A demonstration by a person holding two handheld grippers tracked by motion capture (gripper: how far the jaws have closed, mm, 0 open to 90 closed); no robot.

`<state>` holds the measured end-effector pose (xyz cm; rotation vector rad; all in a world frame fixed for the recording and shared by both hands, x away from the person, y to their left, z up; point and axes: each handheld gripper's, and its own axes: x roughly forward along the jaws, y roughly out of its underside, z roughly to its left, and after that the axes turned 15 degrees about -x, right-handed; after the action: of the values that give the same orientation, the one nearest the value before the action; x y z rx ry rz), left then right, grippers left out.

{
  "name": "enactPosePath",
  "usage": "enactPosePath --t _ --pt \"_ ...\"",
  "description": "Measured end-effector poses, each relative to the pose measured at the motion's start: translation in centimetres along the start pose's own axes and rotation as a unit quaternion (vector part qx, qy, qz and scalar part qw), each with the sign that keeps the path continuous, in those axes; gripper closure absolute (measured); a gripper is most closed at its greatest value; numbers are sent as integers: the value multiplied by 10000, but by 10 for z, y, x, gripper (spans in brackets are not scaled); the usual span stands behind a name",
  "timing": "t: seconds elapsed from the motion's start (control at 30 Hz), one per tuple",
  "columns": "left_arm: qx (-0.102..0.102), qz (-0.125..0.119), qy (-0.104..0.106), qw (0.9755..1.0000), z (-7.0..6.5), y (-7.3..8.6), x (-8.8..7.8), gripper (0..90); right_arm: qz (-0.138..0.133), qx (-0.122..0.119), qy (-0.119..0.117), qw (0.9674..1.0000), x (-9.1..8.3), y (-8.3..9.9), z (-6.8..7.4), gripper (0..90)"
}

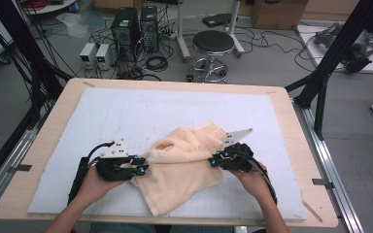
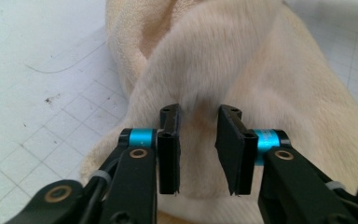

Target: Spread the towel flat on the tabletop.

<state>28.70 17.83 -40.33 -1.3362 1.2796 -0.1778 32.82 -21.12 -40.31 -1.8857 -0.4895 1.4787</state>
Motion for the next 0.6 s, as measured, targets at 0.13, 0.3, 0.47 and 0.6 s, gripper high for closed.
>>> enactPosePath --t 0.13,0.3,0.47,0.6 --pt "3 23 53 10000 -1 1 0 671 -11 192 205 9996 -10 5 -9 802" --pt "61 231 77 9997 -4 3 4 836 -387 131 325 9986 -25 -7 5 661" --pt "66 100 -39 9999 -4 1 3 825 -641 -197 383 9970 -38 -28 27 619" --pt "-29 -184 -97 9998 1 -7 -4 604 -529 -439 197 9974 -24 -39 43 580"
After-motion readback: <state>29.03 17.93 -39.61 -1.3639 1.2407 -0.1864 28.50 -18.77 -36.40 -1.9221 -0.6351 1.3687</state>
